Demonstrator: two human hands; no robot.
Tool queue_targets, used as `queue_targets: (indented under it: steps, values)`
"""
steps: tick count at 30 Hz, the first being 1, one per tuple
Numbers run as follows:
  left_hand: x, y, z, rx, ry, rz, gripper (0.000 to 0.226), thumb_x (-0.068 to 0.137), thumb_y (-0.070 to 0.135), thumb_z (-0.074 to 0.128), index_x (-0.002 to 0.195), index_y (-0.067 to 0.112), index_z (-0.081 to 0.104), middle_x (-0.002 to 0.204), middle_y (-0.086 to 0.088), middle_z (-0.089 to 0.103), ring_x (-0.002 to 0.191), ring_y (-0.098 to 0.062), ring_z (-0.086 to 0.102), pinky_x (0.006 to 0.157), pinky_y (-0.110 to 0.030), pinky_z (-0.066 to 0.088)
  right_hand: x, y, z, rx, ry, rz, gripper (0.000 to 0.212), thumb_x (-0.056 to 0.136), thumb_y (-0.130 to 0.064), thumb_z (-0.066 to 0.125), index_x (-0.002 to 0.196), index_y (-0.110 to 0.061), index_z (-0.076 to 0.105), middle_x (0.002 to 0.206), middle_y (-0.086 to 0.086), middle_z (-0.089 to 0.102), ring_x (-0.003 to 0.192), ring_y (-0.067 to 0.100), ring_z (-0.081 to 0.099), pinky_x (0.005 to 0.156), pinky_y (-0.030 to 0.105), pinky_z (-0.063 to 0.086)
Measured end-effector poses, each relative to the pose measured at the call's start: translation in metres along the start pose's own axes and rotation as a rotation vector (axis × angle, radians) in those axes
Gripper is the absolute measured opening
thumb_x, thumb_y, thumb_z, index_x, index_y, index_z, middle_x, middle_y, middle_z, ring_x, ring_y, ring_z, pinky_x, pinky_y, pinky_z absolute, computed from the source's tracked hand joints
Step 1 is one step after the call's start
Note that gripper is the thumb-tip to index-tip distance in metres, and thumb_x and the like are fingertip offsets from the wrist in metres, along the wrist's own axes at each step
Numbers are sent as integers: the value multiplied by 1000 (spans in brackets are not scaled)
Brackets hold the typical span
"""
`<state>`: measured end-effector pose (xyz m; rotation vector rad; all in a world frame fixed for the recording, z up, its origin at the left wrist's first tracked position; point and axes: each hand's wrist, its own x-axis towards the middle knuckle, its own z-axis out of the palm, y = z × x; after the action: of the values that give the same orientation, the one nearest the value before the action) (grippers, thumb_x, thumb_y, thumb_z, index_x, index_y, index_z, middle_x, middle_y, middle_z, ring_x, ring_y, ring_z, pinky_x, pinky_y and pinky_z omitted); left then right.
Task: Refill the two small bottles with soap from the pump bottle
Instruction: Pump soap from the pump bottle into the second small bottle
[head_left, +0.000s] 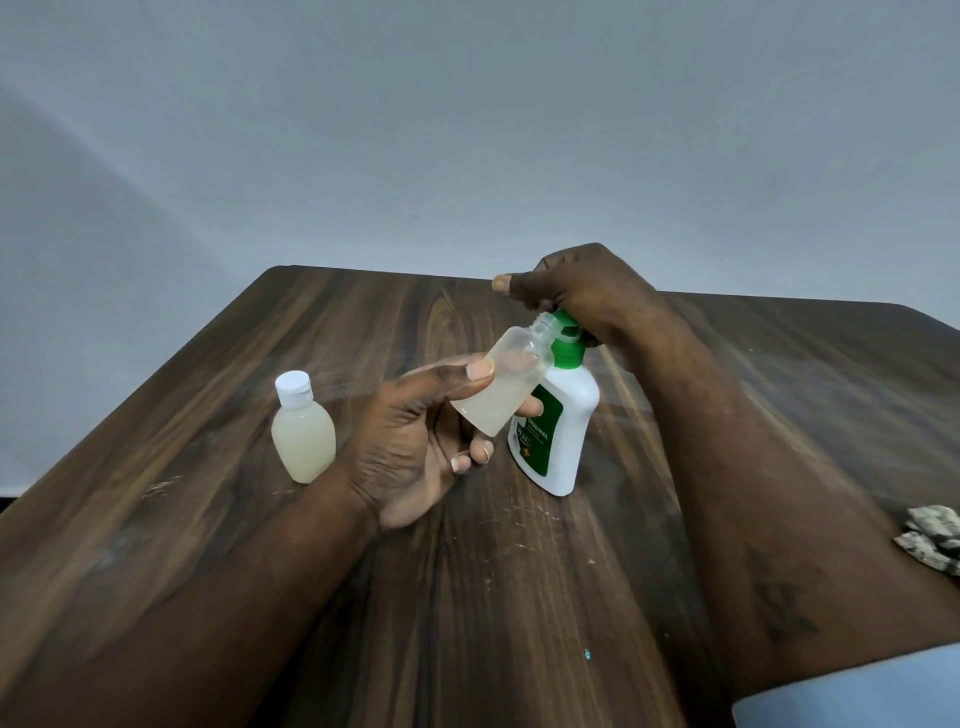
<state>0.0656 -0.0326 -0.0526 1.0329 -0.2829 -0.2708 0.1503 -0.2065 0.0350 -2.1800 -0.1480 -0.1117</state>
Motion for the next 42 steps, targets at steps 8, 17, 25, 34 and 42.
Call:
queue_targets:
  steps: [8, 17, 25, 34, 42]
  values:
    - [-1, 1, 0, 14, -19, -5, 35, 84, 31, 61, 107, 11, 78, 101, -25, 71, 51, -17, 46, 39, -19, 36, 2, -2, -1, 0, 13, -14, 45, 83, -47, 84, 61, -18, 58, 59, -4, 56, 55, 14, 49, 59, 29, 41]
    - [0, -1, -2, -6, 0, -10, 40, 83, 30, 62, 114, 6, 73, 101, -26, 71, 50, -17, 47, 38, -19, 37, 0, 1, 1, 12, -12, 5, 44, 82, -47, 85, 67, -14, 59, 58, -4, 56, 54, 13, 49, 59, 28, 43]
    - [-1, 0, 1, 12, -33, 0, 32, 84, 32, 61, 102, 15, 80, 99, -22, 73, 51, -16, 47, 41, -18, 35, 0, -1, -1, 49, -8, -12, 45, 82, -46, 85, 61, -19, 56, 56, -5, 53, 52, 13, 46, 55, 28, 40]
    - [0, -2, -2, -11, -13, -11, 38, 85, 30, 62, 112, 7, 74, 101, -26, 71, 50, -16, 49, 38, -19, 38, 0, 1, 1, 15, -18, 3, 44, 82, -48, 84, 63, -17, 59, 56, -5, 56, 52, 12, 49, 57, 28, 42]
    - [-2, 1, 3, 0, -35, 0, 33, 83, 32, 63, 105, 14, 79, 100, -23, 72, 52, -16, 48, 41, -19, 39, 0, -2, -2, 35, 6, -20, 45, 82, -47, 85, 60, -19, 57, 53, -7, 55, 50, 11, 47, 54, 27, 38]
